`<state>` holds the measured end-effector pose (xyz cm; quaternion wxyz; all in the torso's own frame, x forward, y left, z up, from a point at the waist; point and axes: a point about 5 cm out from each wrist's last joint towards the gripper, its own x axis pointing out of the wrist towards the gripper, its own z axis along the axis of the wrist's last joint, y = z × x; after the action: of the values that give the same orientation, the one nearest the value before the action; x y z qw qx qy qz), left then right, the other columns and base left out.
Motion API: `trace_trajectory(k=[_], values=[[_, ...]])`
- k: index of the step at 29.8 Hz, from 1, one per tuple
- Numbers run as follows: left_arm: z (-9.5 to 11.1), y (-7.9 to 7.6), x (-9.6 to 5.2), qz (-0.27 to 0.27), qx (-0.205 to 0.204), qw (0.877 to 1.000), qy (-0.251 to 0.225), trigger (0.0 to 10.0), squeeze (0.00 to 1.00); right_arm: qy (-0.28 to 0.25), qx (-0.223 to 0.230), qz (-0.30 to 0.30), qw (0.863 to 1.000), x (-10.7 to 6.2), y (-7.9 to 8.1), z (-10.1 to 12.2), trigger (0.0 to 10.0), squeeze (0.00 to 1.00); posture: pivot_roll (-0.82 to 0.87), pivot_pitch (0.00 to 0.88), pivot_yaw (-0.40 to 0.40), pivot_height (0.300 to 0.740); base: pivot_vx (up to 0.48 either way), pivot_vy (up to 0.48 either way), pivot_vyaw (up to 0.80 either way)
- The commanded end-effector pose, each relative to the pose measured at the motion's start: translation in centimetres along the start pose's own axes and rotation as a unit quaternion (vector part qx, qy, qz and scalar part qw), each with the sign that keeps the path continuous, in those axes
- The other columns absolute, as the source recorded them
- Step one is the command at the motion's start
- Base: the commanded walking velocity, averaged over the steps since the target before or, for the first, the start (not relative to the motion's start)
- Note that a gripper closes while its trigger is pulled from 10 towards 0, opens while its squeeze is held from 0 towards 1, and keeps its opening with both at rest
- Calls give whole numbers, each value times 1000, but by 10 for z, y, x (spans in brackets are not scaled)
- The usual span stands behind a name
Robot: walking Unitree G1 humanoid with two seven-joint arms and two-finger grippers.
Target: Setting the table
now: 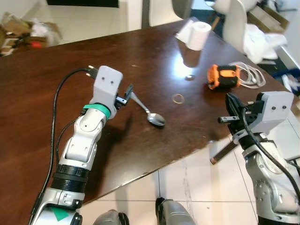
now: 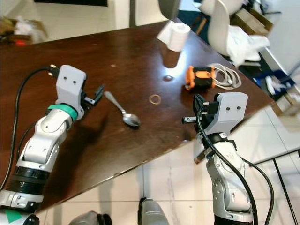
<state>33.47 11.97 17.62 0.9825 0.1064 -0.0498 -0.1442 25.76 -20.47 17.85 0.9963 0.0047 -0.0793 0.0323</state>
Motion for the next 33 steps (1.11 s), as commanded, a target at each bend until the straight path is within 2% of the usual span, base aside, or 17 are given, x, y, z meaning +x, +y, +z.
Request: trace_trajectory(k=[1,12,22,33], values=[[-4,-5,0,-9,0,1000,9,10000,0,6,4,-8,1000,-1,-3,-2,10000,0,-20,0,36,740,0,0,-800],[-4,-5,1,-10,0,1000,9,10000,0,6,4,-10,1000,-1,-3,-2,10000,0,-21,0,36,740,0,0,-800],[-4,-6,1,-11,0,1000,9,10000,0,7,3,-12,1000,-1,-4,-3,10000,0,-22,0,36,740,0,0,-497],[-3,-8,2,-13,-1,1000,8,10000,0,5,-2,-15,1000,0,-5,-2,10000,0,-23,0,35,740,0,0,0]])
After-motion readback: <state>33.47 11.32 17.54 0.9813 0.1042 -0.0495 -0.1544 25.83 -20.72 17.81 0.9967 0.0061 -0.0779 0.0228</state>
